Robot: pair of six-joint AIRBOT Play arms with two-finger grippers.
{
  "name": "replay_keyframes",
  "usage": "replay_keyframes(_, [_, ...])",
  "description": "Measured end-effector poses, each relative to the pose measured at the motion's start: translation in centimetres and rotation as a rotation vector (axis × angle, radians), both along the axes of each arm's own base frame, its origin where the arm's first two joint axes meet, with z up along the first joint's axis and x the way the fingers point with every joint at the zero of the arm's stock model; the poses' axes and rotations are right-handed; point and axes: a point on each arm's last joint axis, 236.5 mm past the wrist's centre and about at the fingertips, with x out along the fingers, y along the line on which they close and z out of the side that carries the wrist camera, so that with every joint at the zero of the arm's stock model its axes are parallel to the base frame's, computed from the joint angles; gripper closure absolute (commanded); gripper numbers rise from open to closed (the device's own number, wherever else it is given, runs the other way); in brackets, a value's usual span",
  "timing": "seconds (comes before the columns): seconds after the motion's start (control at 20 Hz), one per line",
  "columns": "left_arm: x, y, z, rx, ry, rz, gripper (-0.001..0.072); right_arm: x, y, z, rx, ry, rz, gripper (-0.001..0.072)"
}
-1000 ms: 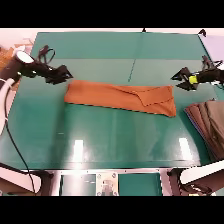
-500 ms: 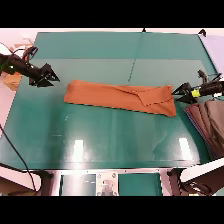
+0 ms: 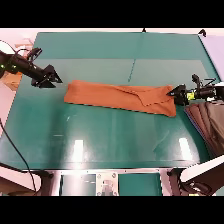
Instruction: Fold the shirts.
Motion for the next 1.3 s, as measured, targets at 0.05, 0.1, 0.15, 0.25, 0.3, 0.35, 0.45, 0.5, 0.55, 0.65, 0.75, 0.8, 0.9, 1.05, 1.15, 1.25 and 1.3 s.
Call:
replay_keyframes(0.05, [0.2,-0.4,0.0,0.001,-0.009,-0.007,0.0211,0.1,0.4,-0.3,0.004,0.002,0.003,0.0123])
replay_keyframes(0.1, [0.3,-1.1,0.0,0.001,-0.020,-0.022,0.0250,0.3,0.7,-0.8,0.000,0.004,0.006,0.0405])
replay_keyframes(0.15, [0.4,-1.9,0.1,0.003,-0.033,-0.041,0.0499,0.6,0.8,-1.5,-0.019,0.006,0.007,0.0627])
replay_keyframes(0.25, [0.6,-4.3,0.1,0.008,-0.071,-0.100,0.0657,1.0,1.7,-2.1,-0.024,0.004,0.021,0.0693])
replay_keyframes(0.3, [0.7,-5.8,0.3,0.005,-0.092,-0.132,0.0658,1.3,1.9,-2.1,-0.034,-0.005,0.027,0.0694])
replay_keyframes(0.35, [0.9,-7.4,0.3,0.007,-0.119,-0.163,0.0693,1.6,1.9,-1.8,-0.036,-0.012,0.030,0.0694])
replay_keyframes(0.45, [1.2,-10.9,0.5,0.009,-0.182,-0.218,0.0687,2.5,1.6,-1.0,-0.075,-0.044,0.048,0.0694])
replay_keyframes(0.5, [1.4,-12.9,0.6,0.005,-0.215,-0.245,0.0687,2.9,1.3,-0.2,-0.093,-0.062,0.057,0.0693])
replay_keyframes(0.55, [1.5,-15.2,0.7,-0.001,-0.255,-0.273,0.0687,3.4,1.4,1.6,-0.093,-0.095,0.067,0.0694])
replay_keyframes(0.65, [1.7,-20.0,0.6,-0.023,-0.332,-0.316,0.0687,3.7,2.4,5.4,-0.088,-0.154,0.115,0.0694])
replay_keyframes(0.75, [1.5,-25.3,-0.3,-0.056,-0.394,-0.346,0.0687,3.8,3.0,9.7,-0.097,-0.217,0.153,0.0693])
replay_keyframes(0.8, [1.3,-27.8,-1.1,-0.072,-0.416,-0.356,0.0687,3.6,3.8,12.0,-0.091,-0.254,0.180,0.0693])
replay_keyframes(0.9, [0.3,-32.9,-3.4,-0.106,-0.444,-0.379,0.0687,3.2,5.2,15.9,-0.089,-0.313,0.220,0.0693])
replay_keyframes(1.05, [-1.0,-37.9,-6.9,-0.149,-0.438,-0.387,0.0688,2.2,8.0,21.3,-0.080,-0.395,0.292,0.0693])
replay_keyframes(1.15, [-1.4,-40.2,-8.2,-0.183,-0.421,-0.383,0.0688,1.9,9.7,23.9,-0.087,-0.445,0.326,0.0693])
replay_keyframes(1.25, [-1.7,-41.6,-9.0,-0.207,-0.406,-0.385,0.0688,1.4,11.4,25.9,-0.092,-0.482,0.372,0.0694])
replay_keyframes(1.3, [-1.8,-42.1,-9.1,-0.221,-0.400,-0.382,0.0688,1.4,11.9,26.9,-0.094,-0.500,0.377,0.0693])
